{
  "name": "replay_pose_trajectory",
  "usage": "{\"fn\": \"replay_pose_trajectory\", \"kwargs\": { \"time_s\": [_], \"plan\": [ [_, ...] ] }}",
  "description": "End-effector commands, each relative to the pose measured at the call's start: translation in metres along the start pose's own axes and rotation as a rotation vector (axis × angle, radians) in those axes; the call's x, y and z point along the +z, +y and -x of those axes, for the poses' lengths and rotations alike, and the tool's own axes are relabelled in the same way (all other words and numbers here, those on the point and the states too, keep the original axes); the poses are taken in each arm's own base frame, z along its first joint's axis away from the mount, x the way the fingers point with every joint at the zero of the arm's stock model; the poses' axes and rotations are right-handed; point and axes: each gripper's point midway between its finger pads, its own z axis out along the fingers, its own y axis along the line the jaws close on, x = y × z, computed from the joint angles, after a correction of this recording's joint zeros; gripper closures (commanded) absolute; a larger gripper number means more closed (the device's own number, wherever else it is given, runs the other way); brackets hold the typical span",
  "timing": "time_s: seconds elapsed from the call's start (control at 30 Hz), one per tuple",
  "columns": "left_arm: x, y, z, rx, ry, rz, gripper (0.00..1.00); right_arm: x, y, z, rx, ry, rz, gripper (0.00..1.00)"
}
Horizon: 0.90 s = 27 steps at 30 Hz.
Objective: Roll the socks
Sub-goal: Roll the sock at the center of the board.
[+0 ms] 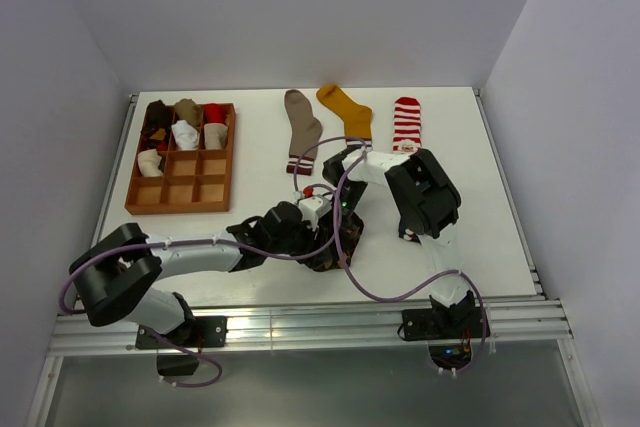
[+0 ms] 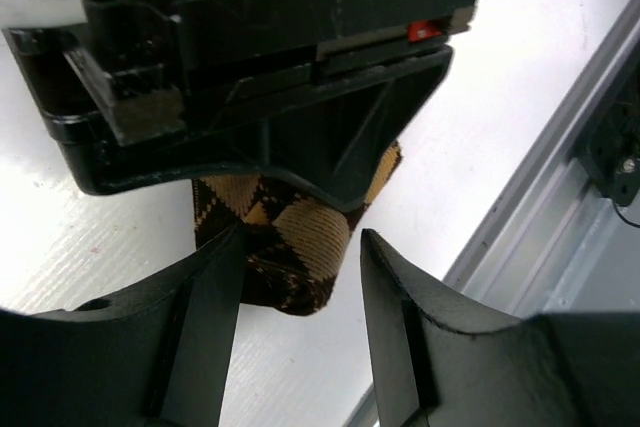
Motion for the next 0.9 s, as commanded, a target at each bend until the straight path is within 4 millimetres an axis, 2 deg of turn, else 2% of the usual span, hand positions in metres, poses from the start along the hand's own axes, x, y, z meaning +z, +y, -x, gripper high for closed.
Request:
{"fn": "replay_pose_trajectory", "kwargs": {
  "time_s": [0.0,0.1,0.27,0.4,0.5,0.53,0.7,0.87],
  "plan": [
    [0.008,0.005,0.011,0.033,-0.047,0.030,0.46,0.001,-0.036,-0.010,-0.039,0.070,-0.105,0.78],
    [0.015,0.009,0.005,0.029,-0.022,0.045,0.47,0.001,-0.037,-0.010,-0.039,0.066,-0.109,0.78],
    [0.025,0.013,-0.002,0.000,0.010,0.057,0.58,0.000,-0.038,-0.009,-0.039,0.059,-0.122,0.78],
    [0.027,0.011,-0.004,-0.028,0.025,0.060,0.78,-0.001,-0.042,-0.007,-0.045,0.040,-0.161,0.77],
    [0.029,0.012,-0.011,-0.045,0.064,0.078,0.97,-0.004,-0.045,-0.003,-0.048,0.013,-0.205,0.71],
    [0.030,0.011,-0.008,-0.046,0.067,0.086,1.00,-0.006,-0.046,-0.002,-0.050,0.004,-0.215,0.66],
    [0.033,0.013,-0.021,-0.060,0.116,0.140,1.00,-0.020,-0.046,0.010,-0.053,-0.089,-0.282,0.53],
    [0.036,0.014,-0.029,-0.079,0.135,0.155,1.00,-0.045,-0.047,0.017,-0.034,-0.183,-0.311,0.50]
  ]
}}
